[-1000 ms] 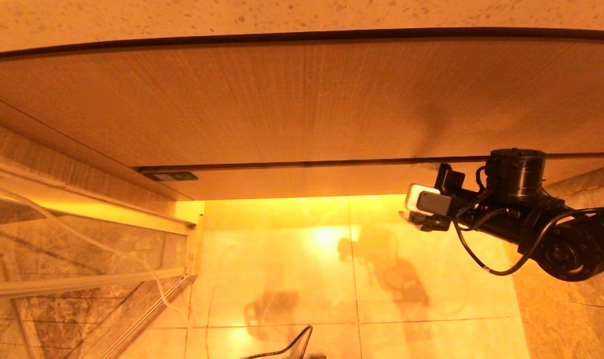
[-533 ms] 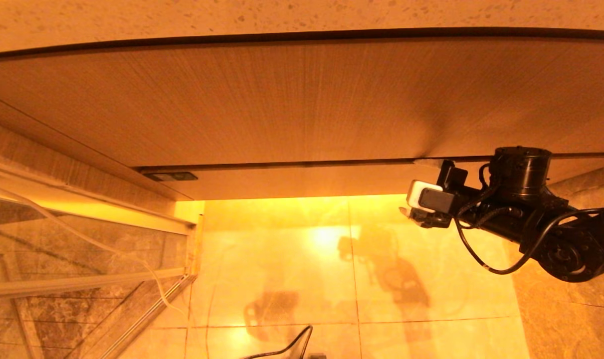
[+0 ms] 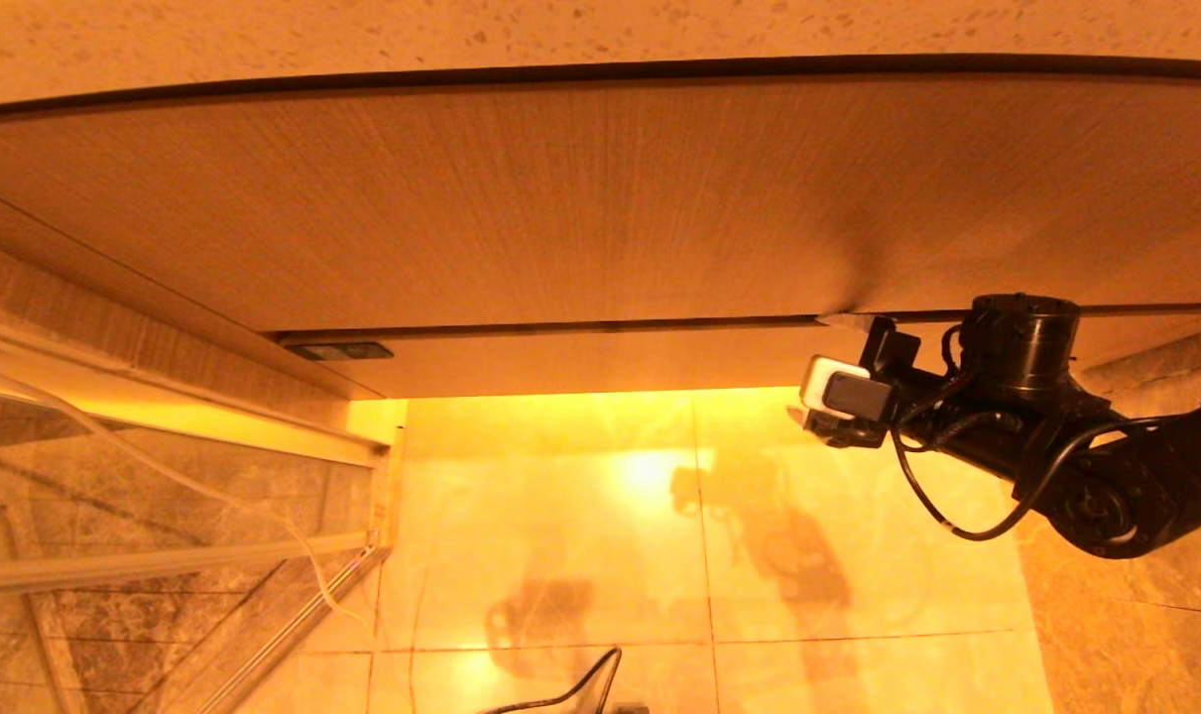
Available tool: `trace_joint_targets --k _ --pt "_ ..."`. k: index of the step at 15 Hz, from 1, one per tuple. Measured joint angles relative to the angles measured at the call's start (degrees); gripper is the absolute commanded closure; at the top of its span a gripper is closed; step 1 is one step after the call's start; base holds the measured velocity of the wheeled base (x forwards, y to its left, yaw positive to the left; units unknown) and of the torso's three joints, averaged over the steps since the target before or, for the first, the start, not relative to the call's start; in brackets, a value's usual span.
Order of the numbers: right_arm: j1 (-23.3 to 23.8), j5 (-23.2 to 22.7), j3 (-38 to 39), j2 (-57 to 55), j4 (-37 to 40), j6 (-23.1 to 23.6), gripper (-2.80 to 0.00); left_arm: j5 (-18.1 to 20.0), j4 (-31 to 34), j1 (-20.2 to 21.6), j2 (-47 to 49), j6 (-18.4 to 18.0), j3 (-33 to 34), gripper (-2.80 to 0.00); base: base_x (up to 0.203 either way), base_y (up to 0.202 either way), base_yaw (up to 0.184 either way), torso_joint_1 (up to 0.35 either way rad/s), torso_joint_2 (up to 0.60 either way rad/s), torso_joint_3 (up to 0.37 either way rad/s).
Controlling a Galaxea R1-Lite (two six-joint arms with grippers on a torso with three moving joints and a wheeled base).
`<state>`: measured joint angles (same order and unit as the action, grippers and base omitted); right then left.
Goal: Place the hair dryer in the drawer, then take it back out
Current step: Pull open the drawer
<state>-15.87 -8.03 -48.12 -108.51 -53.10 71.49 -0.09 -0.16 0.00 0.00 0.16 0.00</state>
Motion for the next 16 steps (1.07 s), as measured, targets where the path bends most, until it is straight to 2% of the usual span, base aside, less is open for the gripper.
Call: trace_joint_targets --k 16 --pt "0.3 0.4 -0.6 -3.0 0.3 0.7 -2.8 0.0 0.0 0.0 0.0 0.0 0.0 0.0 0.0 0.0 0.0 0.0 0.0 0.0"
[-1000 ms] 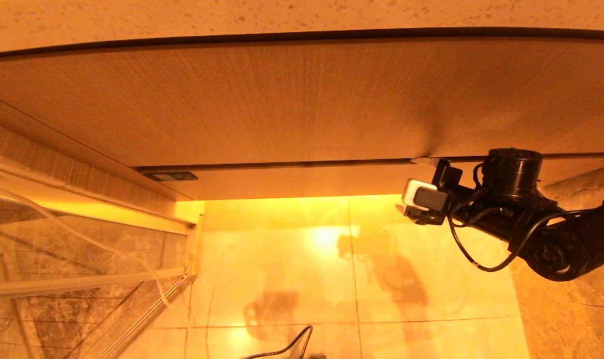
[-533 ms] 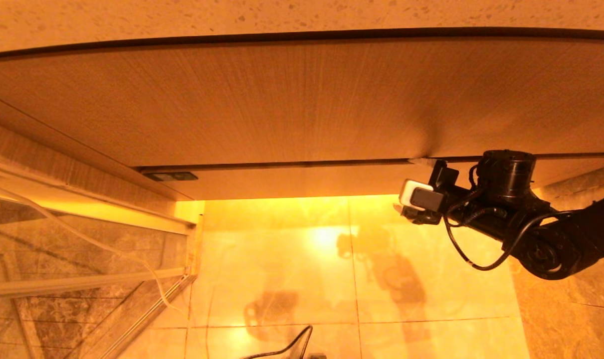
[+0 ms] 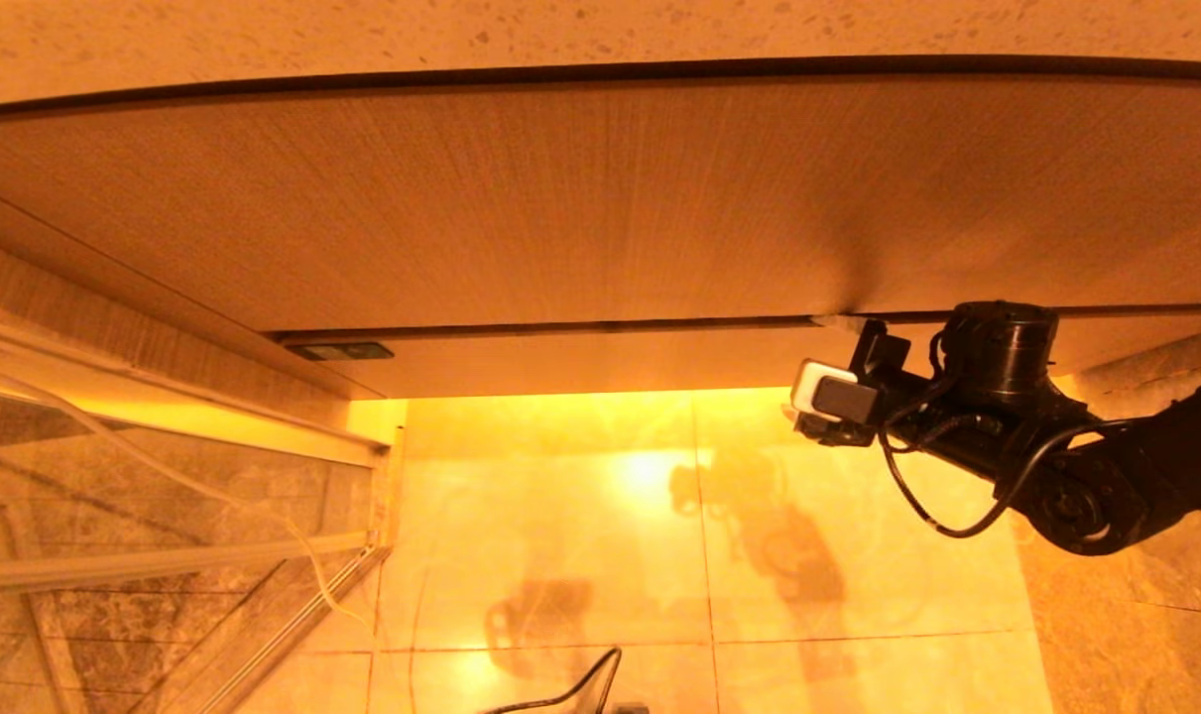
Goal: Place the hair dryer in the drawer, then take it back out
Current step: Pull open the drawer
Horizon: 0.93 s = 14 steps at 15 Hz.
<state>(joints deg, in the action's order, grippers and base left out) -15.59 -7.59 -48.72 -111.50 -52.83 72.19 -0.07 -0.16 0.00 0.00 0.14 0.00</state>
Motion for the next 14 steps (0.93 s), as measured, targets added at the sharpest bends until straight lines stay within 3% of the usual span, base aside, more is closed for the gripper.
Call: trace_joint_targets --k 14 --pt "0.4 3.4 1.4 1.5 7.3 1.9 -2.8 0.0 0.0 0.0 0.0 0.0 0.0 0.0 0.0 0.0 0.0 0.0 0.0 0.0"
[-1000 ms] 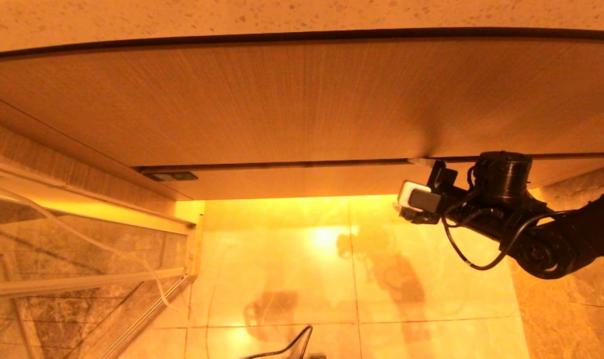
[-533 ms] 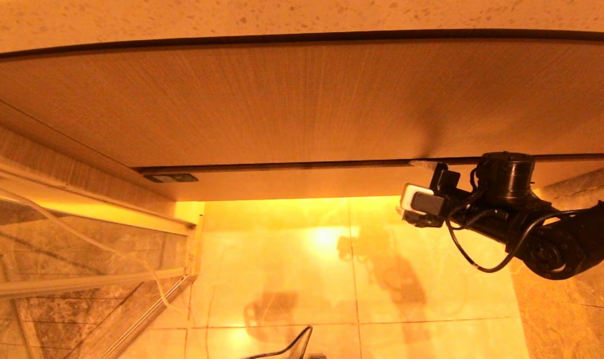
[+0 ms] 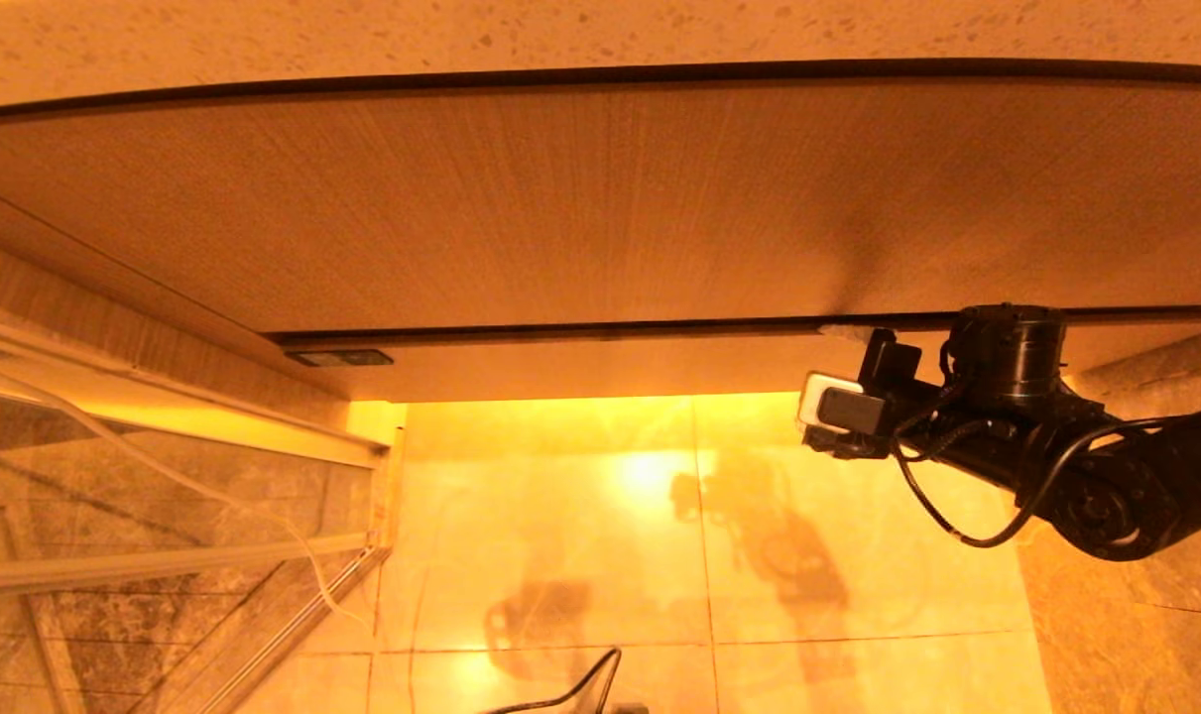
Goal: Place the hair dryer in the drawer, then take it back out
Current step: Pull open the drawer
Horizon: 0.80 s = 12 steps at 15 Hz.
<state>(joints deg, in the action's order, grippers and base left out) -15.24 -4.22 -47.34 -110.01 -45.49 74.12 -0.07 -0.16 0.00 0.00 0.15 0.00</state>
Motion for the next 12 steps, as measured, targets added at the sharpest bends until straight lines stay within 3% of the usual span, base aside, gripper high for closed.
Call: trace_joint_targets --k 12 --pt "0.0 -0.6 -0.1 2.1 0.0 -1.2 -2.8 0.0 0.0 0.0 0.0 0.0 0.0 0.0 0.0 0.0 0.0 0.0 0.0 0.0"
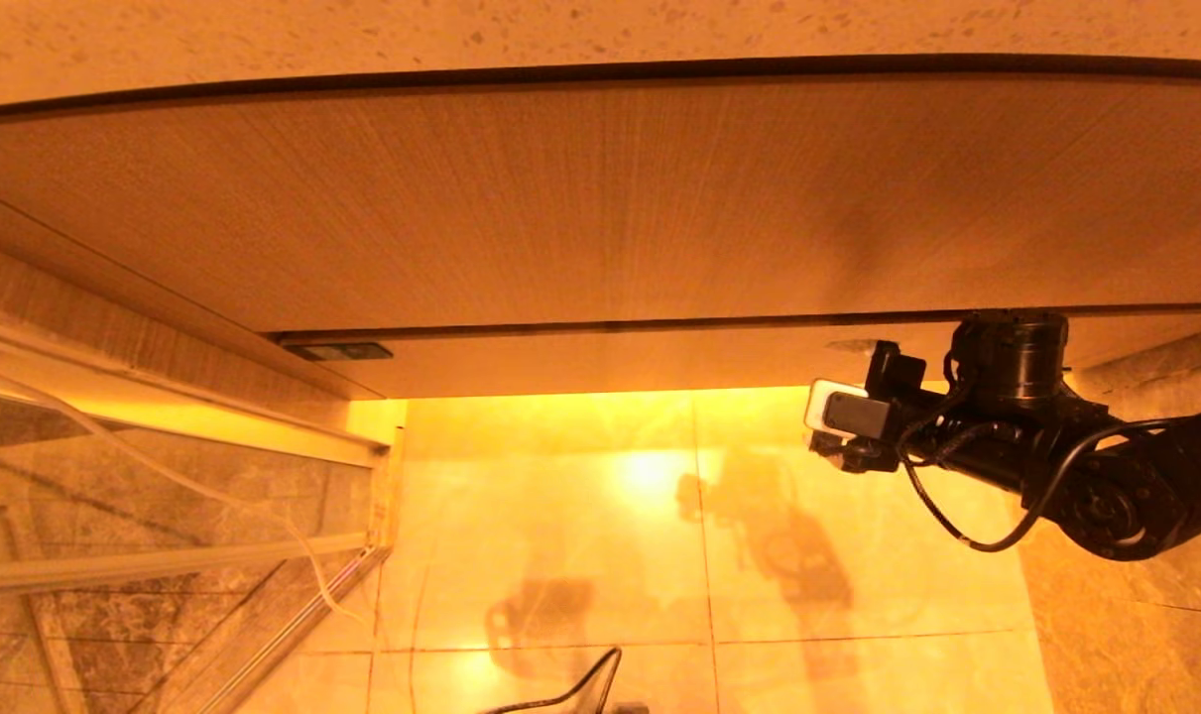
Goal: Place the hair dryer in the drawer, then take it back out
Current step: Pull open the drawer
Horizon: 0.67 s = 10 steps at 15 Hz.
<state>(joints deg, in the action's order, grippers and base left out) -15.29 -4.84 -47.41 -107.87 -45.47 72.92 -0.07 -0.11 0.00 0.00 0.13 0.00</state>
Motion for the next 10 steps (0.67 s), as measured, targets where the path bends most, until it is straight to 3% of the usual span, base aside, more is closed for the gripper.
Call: trace_joint_targets --k 10 --pt "-0.4 0.1 -2.0 0.7 -2.7 -2.2 -2.8 0.0 0.0 0.0 0.0 0.0 0.0 0.0 0.0 0.0 0.0 0.0 0.0 0.0"
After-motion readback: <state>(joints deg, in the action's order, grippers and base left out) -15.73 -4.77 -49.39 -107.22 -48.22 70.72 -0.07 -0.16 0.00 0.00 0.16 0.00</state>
